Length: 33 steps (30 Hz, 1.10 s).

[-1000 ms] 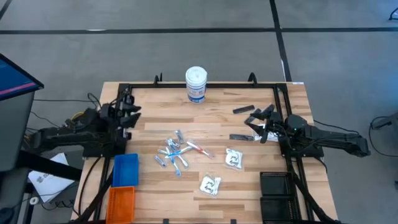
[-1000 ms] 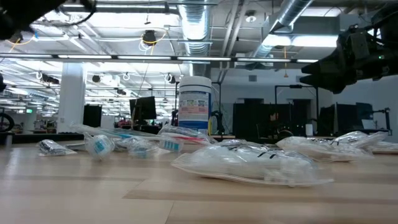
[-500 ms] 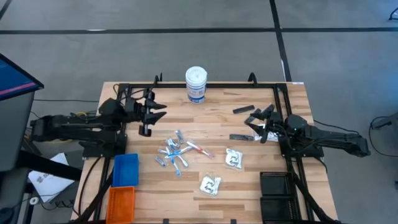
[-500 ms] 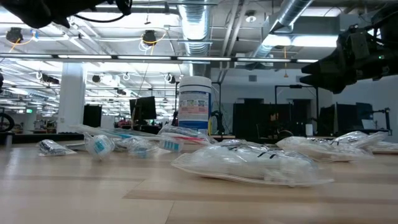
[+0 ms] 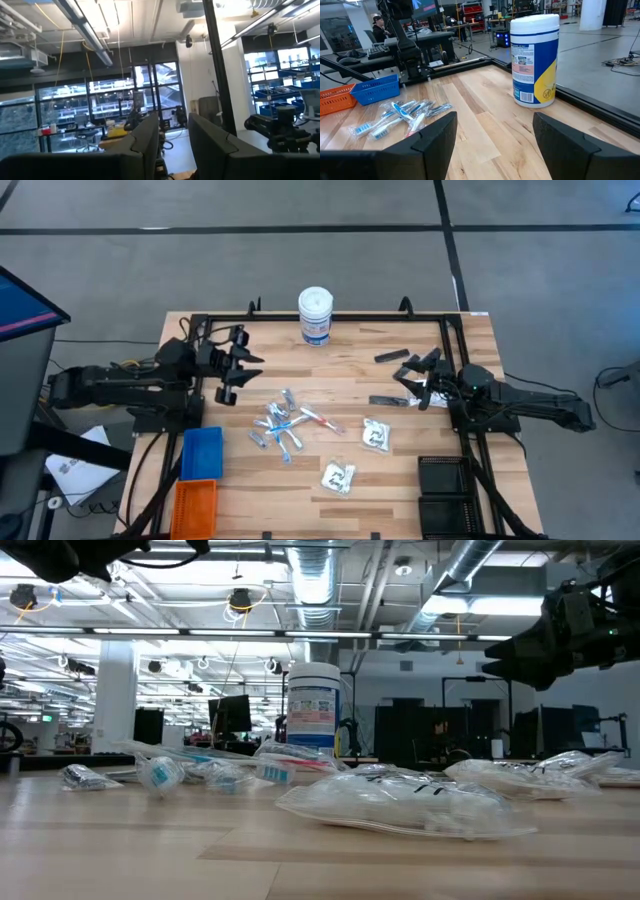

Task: Pick & Place Travel size toiletries
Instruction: Put the white cotton swab pack into the top black bin

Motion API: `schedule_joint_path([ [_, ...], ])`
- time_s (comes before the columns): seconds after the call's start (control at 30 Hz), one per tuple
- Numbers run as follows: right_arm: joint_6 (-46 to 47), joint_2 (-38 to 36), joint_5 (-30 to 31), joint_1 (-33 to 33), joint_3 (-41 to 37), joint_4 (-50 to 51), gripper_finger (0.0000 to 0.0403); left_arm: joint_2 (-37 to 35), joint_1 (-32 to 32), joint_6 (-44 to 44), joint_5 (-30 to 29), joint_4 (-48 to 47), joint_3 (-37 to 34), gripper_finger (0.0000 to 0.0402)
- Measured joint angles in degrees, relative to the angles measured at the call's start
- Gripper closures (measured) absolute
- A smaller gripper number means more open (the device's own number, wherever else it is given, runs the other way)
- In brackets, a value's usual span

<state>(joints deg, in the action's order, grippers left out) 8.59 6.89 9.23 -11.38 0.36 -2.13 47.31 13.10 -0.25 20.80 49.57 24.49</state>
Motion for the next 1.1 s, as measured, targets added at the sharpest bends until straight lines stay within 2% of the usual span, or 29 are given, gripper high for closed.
schedule_joint_path([
  [0.17,0.01,0.01,0.00,0.00,0.00,0.00,0.0148,-0.56,0.00,-0.58,-0.04,1.49,0.00,0.0302],
  [0.6,0.00,0.00,0.00,0.02,0.00,-2.18,0.0148,-7.89,0.00,-4.76,-0.08,4.16,0.00,0.0302],
  [0.7,-0.16,0.01,0.01,-0.09,0.00,-7.39,0.0148,-8.75,0.00,-5.14,1.93,3.48,-0.42,0.0302],
  [0.8,0.68,0.01,-0.23,0.11,0.00,-17.20,0.0148,-8.64,-0.04,-6.79,2.30,3.07,-0.67,0.0302],
  [0.9,7.21,0.01,-0.51,1.16,0.00,-26.33,0.0148,-8.72,-0.04,-8.31,2.36,3.18,-0.72,0.0302],
  [1.1,14.37,-0.10,-0.50,3.56,0.00,-31.53,0.0148,-8.70,-0.05,-9.49,2.58,3.29,-0.72,0.0302],
])
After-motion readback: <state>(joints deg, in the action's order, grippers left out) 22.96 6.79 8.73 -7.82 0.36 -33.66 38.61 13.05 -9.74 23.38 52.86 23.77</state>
